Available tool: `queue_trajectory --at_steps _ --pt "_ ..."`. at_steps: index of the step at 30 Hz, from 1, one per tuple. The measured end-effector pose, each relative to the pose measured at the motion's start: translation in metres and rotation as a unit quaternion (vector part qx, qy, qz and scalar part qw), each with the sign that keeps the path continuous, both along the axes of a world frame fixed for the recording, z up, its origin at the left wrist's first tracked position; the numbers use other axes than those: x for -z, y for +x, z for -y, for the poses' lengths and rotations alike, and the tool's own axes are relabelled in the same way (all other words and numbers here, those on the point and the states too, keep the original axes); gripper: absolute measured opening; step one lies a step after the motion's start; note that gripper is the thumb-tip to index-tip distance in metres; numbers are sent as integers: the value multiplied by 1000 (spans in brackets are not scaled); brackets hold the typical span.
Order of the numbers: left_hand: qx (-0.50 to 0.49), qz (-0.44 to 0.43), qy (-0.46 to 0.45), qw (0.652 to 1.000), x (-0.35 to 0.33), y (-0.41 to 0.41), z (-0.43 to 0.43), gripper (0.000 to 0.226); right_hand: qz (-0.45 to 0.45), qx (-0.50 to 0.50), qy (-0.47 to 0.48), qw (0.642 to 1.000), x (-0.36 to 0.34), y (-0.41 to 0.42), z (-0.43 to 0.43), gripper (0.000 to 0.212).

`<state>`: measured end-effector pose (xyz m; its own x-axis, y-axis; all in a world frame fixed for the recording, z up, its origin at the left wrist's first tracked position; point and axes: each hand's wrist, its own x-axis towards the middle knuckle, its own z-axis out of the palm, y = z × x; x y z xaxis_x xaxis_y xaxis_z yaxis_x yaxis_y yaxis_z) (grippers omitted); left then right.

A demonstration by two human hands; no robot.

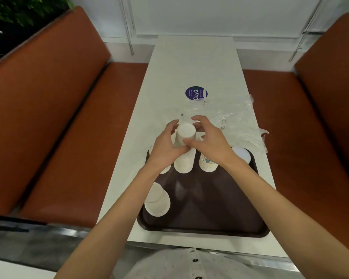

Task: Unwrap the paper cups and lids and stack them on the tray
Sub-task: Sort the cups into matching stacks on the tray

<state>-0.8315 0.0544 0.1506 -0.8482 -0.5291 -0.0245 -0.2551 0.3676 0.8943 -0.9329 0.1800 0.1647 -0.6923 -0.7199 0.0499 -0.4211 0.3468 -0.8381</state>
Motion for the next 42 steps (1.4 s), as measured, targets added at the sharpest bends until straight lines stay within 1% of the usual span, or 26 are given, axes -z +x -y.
queue_trajectory --at_steps 2,4,7,10,12,13,15,18,20,22,23,26,28,30,34,36,38,39,41,42 --pt "-4 -10 15 1000 -1 3 1 78 1 8 -15 1000 0 -1 0 63" --pt "-11 -28 32 999 -2 6 2 67 -8 9 -26 1000 -3 -1 2 57" --pt "-23 -35 35 999 0 11 0 53 -31 -9 -6 999 -2 2 6 50" --pt "-29 -28 42 998 1 20 -1 53 -29 -7 10 999 -2 6 6 47" --pt "-43 -36 54 997 -1 33 -1 51 -54 2 9 999 -4 11 5 49" --pt "-60 -43 59 996 -2 42 -2 49 -69 5 -1 998 -4 15 3 50" --pt "-96 -75 72 990 -1 65 -4 41 -100 6 -52 994 -4 29 -4 46" --pt "-151 -119 96 977 9 106 -11 35 -131 -30 -125 983 9 59 -20 38" --pt "-192 -132 111 966 22 132 -15 32 -93 -71 -129 985 30 84 -33 42" --pt "-230 -130 130 956 41 154 -19 32 -22 -96 -75 992 58 106 -44 53" --pt "-247 -112 135 953 52 164 -21 34 18 -102 -34 994 73 115 -46 62" --pt "-266 7 154 952 87 187 -28 38 125 -109 73 983 110 132 -37 98" --pt "-237 72 190 950 105 194 -34 43 168 -106 89 976 128 137 -25 109" --pt "-205 104 196 953 112 193 -41 49 176 -97 92 975 140 138 -15 108" --pt "-173 120 195 958 111 190 -42 53 121 -92 91 984 144 133 -12 82" --pt "-156 123 193 961 110 191 -40 51 144 -80 80 983 141 133 -17 76" --pt "-149 116 196 962 109 190 -39 47 221 -37 45 974 142 134 -23 72" --pt "-153 111 206 960 110 188 -39 45 275 -4 22 961 143 133 -26 70" --pt "-171 99 252 947 108 180 -40 42 384 55 -26 921 140 131 -29 64" --pt "-179 90 290 936 105 175 -41 41 423 66 -39 903 138 130 -31 65"
